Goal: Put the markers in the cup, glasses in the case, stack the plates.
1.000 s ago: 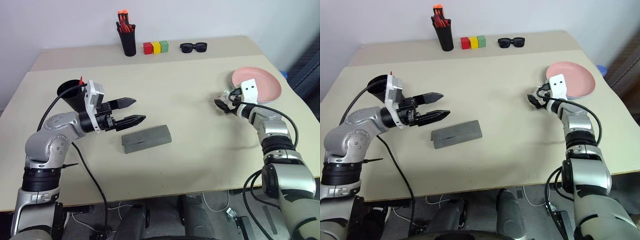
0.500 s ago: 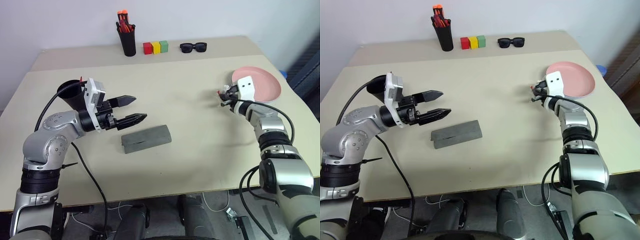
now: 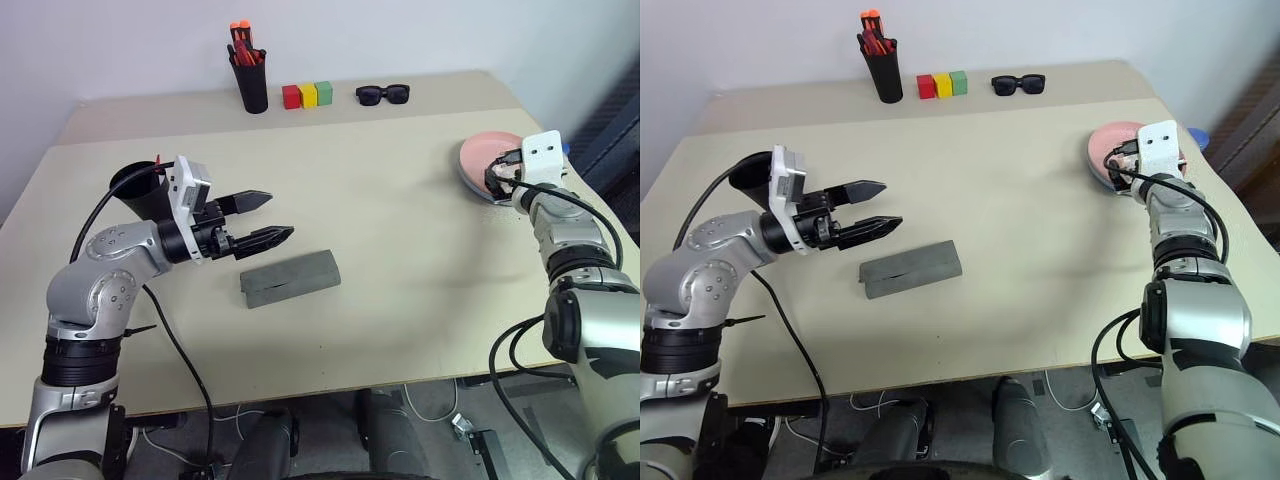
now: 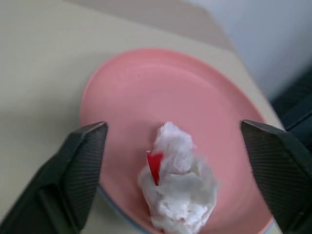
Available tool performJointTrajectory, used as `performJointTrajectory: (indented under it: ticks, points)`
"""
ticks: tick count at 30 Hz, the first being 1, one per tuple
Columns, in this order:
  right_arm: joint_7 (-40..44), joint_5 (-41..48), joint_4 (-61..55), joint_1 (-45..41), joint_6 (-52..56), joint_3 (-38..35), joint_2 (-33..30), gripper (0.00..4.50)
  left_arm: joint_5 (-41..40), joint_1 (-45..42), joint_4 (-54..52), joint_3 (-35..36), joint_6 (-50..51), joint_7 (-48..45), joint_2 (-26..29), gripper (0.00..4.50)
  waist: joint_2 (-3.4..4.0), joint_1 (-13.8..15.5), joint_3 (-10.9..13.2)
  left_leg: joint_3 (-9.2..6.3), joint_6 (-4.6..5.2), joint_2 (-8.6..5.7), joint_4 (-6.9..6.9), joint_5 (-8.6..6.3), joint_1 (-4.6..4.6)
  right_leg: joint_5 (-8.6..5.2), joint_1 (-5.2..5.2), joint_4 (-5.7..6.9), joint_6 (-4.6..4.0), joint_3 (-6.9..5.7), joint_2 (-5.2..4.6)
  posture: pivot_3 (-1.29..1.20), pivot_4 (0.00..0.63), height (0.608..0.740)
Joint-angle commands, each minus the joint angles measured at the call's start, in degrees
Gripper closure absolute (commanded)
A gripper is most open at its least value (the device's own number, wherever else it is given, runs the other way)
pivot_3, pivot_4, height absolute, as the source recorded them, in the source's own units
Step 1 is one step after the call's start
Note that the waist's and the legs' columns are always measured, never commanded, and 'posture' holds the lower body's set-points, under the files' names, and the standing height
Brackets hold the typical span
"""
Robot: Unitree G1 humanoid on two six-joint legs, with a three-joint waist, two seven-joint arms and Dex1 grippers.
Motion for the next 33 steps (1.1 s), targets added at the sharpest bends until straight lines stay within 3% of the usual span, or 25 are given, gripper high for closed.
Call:
performJointTrajectory:
  ticks: [1, 5, 7, 9, 13, 17, 20, 24, 33]
  points:
    - [1.24, 0.87, -4.48, -2.27, -6.94, -0.93, -0.20, 0.32, -1.16, 1.13, -1.84, 2.66, -0.98, 0.04, 1.09, 0.00, 0.00, -0.07, 0.00, -0.01, 0.00, 0.00, 0.00, 0.00, 0.01, 0.00, 0.00, 0.00, 0.00, 0.00, 0.00, 0.00, 0.150, 0.740]
    - [21.78, 14.66, -15.17, 0.20, -4.10, -6.97, 4.60, 0.32, -1.14, 2.98, -2.93, 3.73, -2.34, 0.04, 0.88, 0.00, 0.00, -0.82, 0.00, 0.01, 0.03, 0.02, 0.00, -0.02, 0.01, 0.01, 0.00, -0.01, 0.02, 0.01, 0.02, 0.00, 0.150, 0.740]
    - [36.68, 22.65, -30.62, 8.18, 6.19, -4.54, 6.08, 0.32, -1.12, 4.75, -3.60, 4.68, -3.60, -0.73, 1.36, 0.00, 0.00, -0.80, -0.02, -0.01, 0.03, 0.09, -0.02, -0.02, 0.02, 0.01, 0.00, 0.01, 0.02, 0.01, 0.07, 0.00, 0.150, 0.740]
    - [44.90, 26.31, -42.16, 15.03, 10.39, -2.28, 5.72, 0.32, -0.99, 6.14, -4.66, 4.87, -4.22, -0.63, 1.52, 0.00, 0.02, -0.27, -0.04, -0.03, 0.06, 0.29, 0.01, -0.05, 0.02, 0.01, 0.03, 0.05, 0.01, -0.02, 0.10, 0.00, 0.150, 0.740]
    - [49.13, 35.01, -66.44, 27.04, 26.65, 2.16, 4.81, 0.15, -2.14, 10.52, -6.11, 7.52, -4.60, -1.84, 3.45, 0.00, 0.07, 0.74, -0.01, 0.05, 0.37, 0.35, 0.06, -0.23, -0.10, 0.04, -0.06, 0.04, 0.03, -0.03, 0.07, 0.00, 0.150, 0.740]
    - [52.75, 36.84, -79.42, 34.94, 30.05, 3.75, 1.71, 0.15, -2.13, 14.37, -7.56, 8.16, -5.47, -2.45, 3.90, 0.00, 0.09, 0.96, -0.01, 0.09, 0.39, 0.37, 0.16, -0.24, -0.06, 0.06, -0.05, 0.06, 0.01, -0.03, 0.09, 0.00, 0.150, 0.740]
    - [55.05, 35.78, -82.37, 37.96, 29.47, 3.47, -2.06, 0.15, -1.35, 15.24, -8.69, 7.06, -6.31, -1.82, 3.35, 0.00, 0.04, 1.28, -0.04, 0.16, 0.39, 0.35, 0.26, -0.25, 0.02, 0.06, 0.10, 0.06, 0.00, -0.03, 0.10, 0.00, 0.150, 0.740]
    - [52.00, 37.71, -91.04, 42.92, 32.59, 2.53, -3.80, 0.15, -0.24, 15.74, -5.27, 7.34, -9.49, -5.51, 4.73, 0.00, 0.05, 2.07, -0.04, 0.21, 0.40, 0.37, 0.36, -0.25, 0.03, 0.06, 0.12, 0.08, -0.02, -0.04, 0.16, 0.00, 0.150, 0.740]
    - [48.47, 35.66, -94.37, 48.37, 32.16, 0.78, -6.72, 0.15, 1.36, 14.58, -2.02, 3.97, -12.83, -6.78, 2.50, 0.00, 0.04, 2.46, -0.04, 0.25, 0.40, 0.46, 0.46, -0.25, -0.02, 0.10, 0.13, 0.05, -0.07, -0.03, 0.17, 0.00, 0.150, 0.740]
